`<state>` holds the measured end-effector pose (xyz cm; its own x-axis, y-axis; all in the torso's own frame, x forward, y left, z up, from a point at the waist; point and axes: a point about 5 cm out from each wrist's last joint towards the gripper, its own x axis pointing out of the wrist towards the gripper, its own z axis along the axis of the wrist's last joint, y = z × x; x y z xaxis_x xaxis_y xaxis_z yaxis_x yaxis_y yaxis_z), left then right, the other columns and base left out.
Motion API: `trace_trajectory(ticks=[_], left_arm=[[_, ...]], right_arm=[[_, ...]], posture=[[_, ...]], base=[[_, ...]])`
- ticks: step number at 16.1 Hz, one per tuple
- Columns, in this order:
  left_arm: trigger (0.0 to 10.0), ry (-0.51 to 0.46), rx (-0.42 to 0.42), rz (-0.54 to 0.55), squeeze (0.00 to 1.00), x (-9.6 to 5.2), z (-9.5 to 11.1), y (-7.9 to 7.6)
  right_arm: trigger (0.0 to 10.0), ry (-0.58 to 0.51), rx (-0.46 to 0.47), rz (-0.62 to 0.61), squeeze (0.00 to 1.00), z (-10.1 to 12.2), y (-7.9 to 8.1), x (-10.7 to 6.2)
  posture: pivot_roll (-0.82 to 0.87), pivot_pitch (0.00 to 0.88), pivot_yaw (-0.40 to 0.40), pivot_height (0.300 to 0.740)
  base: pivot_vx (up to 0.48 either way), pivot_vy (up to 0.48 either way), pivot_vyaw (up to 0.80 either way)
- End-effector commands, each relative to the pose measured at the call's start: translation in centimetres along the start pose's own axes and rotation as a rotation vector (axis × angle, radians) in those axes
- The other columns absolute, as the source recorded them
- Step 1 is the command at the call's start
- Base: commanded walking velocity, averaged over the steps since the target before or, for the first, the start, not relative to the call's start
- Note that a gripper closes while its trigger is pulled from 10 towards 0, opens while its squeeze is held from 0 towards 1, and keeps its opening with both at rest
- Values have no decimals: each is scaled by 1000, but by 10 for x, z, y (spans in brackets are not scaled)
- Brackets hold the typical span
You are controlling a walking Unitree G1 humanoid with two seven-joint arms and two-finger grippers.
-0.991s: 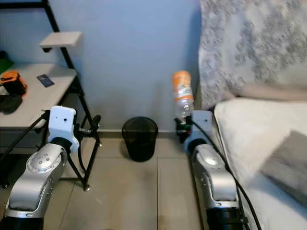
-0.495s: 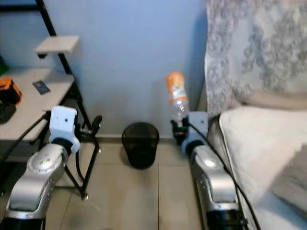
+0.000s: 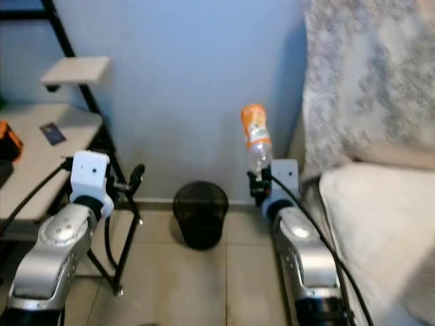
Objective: Clean up the room
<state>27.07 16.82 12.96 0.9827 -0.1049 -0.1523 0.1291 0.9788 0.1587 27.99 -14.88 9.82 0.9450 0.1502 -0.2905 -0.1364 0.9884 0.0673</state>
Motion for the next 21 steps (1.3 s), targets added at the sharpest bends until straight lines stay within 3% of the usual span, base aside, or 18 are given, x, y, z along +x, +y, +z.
trace_trajectory(ticks=[1,4,11,16,18,21], left_arm=[[10000,-12,22,27,0,-1,4,9],[10000,-63,4,32,0,1,12,8],[10000,-111,-17,29,0,0,15,6],[10000,-48,-9,12,0,0,8,6],[10000,-16,25,9,12,-1,2,7],[10000,3,38,-4,39,-2,0,5]], right_arm=[[10000,-9,-40,15,0,3,8,2],[10000,-15,1,17,0,3,5,1],[10000,-36,0,48,0,6,12,1],[10000,-5,32,48,0,3,12,1],[10000,19,-24,8,0,-2,6,1],[10000,41,-22,5,0,-4,3,1]], posture=[[20,0,36,740],[19,0,37,740],[20,0,37,740],[19,0,38,740],[18,0,37,740],[17,0,37,740]], base=[[349,0,0],[315,0,0],[399,0,0],[416,0,0],[371,0,0],[360,0,0]])
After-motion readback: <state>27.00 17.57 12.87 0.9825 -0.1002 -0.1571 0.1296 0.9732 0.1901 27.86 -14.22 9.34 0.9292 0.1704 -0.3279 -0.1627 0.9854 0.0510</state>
